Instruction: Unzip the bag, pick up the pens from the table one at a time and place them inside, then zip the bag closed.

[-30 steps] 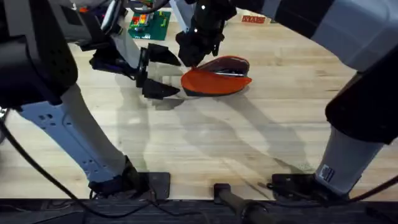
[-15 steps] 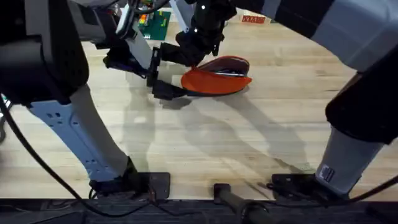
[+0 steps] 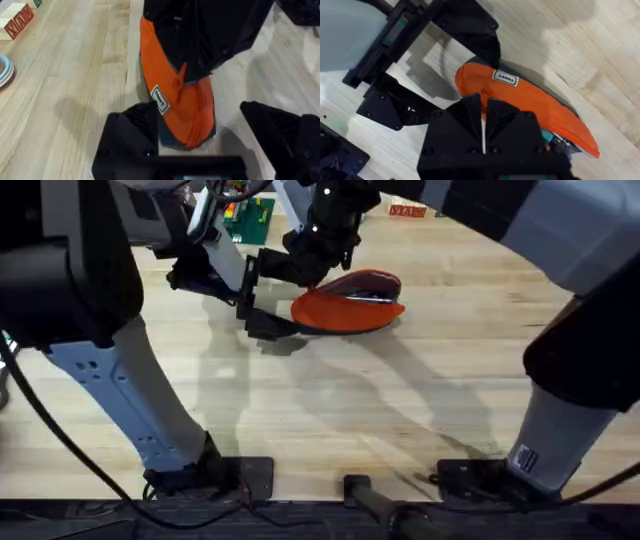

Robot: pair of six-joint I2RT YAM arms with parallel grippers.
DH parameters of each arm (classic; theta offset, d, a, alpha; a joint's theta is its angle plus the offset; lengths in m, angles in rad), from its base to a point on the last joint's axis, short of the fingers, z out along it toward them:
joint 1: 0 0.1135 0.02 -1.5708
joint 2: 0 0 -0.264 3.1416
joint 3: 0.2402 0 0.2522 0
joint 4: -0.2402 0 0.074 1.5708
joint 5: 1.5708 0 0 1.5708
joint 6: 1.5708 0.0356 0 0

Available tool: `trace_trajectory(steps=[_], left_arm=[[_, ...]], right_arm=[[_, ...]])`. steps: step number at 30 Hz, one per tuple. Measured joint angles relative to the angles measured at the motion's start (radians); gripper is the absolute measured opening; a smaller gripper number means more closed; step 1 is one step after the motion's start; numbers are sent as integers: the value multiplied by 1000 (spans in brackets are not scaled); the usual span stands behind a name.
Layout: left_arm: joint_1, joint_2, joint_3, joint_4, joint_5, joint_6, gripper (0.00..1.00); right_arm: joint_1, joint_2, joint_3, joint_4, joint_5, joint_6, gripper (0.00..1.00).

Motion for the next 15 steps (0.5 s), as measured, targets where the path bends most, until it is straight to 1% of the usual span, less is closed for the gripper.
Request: trace_trajectory(steps=[5,6,8,9,12,13,15], left_arm=[[0,0,0,0,0,0,992],[0,0,0,0,0,-2,965],[0,0,0,0,1,-1,725],[0,0,0,0,2,0,559],[0,0,0,5,8,0,110],[0,0,0,8,7,0,62],[0,0,0,7,7,0,46]], right_arm=[[0,0,1,0,0,0,32],[0,0,1,0,0,0,31],[0,0,1,0,0,0,32],[0,0,2,0,0,0,32],[0,0,2,-2,-1,0,31],[0,0,2,-2,-1,0,32],[0,0,2,-2,-1,0,32]])
